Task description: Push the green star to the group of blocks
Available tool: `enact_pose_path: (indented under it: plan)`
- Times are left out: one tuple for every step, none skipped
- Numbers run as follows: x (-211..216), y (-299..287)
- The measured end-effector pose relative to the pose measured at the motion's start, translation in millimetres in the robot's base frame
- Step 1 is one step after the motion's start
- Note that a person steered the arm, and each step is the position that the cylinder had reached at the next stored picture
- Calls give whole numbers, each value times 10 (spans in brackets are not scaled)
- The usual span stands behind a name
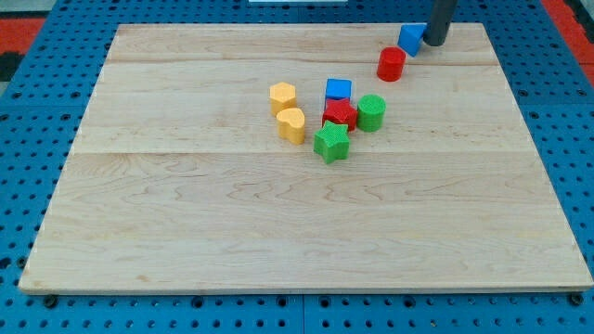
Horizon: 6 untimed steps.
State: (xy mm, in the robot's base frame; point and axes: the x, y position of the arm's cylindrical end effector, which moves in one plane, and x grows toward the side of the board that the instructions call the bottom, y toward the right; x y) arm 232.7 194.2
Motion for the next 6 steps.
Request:
enact_pose_path:
  plan:
    - [1,-354]
    - [3,-127]
    - [702,712]
    - [1638,562]
    - [1742,-264]
    - [1371,-396]
